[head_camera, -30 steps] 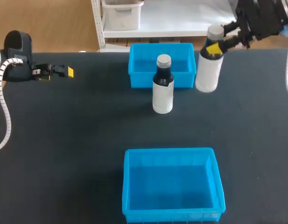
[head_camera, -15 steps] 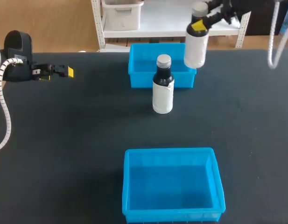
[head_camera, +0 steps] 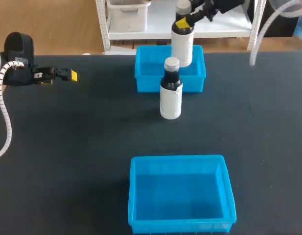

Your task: Pick up the bottle, and place it in the far bin if it is heavy, or in the near bin if it is light.

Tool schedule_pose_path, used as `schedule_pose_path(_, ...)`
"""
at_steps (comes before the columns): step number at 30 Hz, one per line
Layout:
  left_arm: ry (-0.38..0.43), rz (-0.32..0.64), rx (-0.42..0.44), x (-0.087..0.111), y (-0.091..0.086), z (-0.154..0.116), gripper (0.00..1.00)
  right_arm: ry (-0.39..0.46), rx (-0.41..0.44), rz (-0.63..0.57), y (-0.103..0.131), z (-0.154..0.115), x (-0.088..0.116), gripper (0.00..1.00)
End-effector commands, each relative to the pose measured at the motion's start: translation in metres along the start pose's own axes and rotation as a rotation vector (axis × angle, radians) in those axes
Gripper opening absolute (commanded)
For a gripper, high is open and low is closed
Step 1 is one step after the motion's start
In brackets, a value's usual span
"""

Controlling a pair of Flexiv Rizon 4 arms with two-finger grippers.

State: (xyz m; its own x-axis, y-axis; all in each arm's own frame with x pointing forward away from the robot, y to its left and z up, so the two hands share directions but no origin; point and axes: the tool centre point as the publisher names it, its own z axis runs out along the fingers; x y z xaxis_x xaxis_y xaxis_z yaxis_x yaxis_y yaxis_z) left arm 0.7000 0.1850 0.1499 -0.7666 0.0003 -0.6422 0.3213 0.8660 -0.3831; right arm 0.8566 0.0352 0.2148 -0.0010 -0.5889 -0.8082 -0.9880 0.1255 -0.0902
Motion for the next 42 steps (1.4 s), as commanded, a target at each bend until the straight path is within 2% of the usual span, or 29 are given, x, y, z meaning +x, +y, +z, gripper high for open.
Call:
schedule_pose_path(1, 0.0, 0.0, 0.0, 0.0, 0.0, 0.0, 1.0, 0.006, -0.055, 0.001, -0.017, 0.017, -0.007, 0.0)
schedule_pose_path(22, 0.0, 0.0, 0.0, 0.0, 0.0, 0.0, 1.0, -0.017, -0.124, 0.012, -0.016, 0.078, -0.013, 0.0)
schedule_pose_path(42, 0.0, 0.0, 0.0, 0.0, 0.0, 0.0, 1.0, -0.033, -0.16, 0.03, -0.013, 0.101, -0.006, 0.0)
